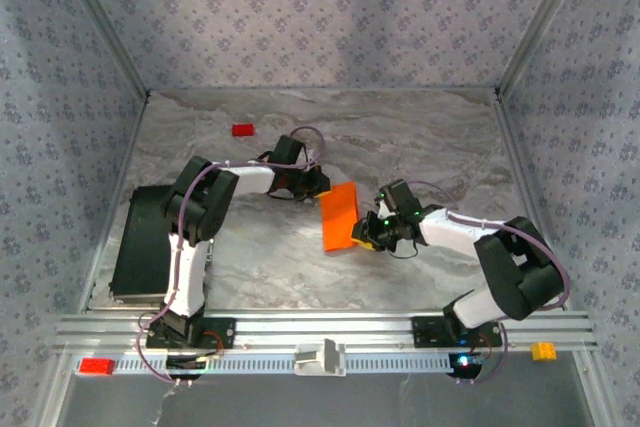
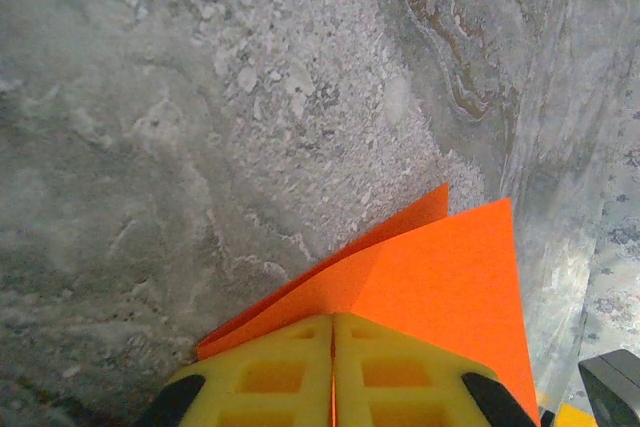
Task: Fold a paper plane with a square sheet of paper (pick it up from the middle)
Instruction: Fold the triangle a second time at the center of the table.
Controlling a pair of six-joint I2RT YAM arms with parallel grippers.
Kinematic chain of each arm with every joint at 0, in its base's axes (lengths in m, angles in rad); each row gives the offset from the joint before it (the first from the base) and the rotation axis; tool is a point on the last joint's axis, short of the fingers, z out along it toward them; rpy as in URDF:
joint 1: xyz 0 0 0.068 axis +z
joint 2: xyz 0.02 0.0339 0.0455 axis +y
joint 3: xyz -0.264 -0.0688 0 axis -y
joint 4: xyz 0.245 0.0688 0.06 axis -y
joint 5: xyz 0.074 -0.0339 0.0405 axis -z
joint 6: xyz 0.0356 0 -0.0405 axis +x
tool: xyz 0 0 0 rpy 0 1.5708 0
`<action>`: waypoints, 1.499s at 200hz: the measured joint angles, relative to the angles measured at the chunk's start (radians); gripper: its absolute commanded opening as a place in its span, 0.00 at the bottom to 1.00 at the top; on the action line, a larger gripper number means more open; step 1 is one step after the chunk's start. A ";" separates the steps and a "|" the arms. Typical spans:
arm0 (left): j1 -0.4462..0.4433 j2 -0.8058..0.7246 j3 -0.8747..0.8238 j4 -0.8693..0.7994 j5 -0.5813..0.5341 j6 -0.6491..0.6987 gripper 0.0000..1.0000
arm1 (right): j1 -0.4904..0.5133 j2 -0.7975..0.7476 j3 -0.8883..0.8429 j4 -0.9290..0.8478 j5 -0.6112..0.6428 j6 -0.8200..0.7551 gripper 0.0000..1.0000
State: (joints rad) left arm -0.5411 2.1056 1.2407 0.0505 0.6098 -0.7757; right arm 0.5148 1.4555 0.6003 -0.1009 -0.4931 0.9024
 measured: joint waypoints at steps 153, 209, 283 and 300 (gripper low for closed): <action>-0.002 0.000 0.002 -0.005 -0.005 0.001 0.08 | 0.056 -0.087 0.013 0.024 -0.008 0.041 0.31; -0.004 0.000 0.005 -0.008 -0.009 0.001 0.08 | 0.057 -0.126 0.003 0.037 -0.008 0.049 0.34; -0.005 0.000 0.007 -0.015 -0.013 0.001 0.08 | 0.057 -0.106 0.012 -0.005 0.007 0.048 0.37; -0.005 0.000 0.007 -0.015 -0.013 0.001 0.08 | 0.057 -0.108 0.012 -0.026 0.008 0.048 0.38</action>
State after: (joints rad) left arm -0.5461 2.1056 1.2476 0.0357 0.5972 -0.7750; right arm 0.5720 1.3472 0.6125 -0.1265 -0.4850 0.9504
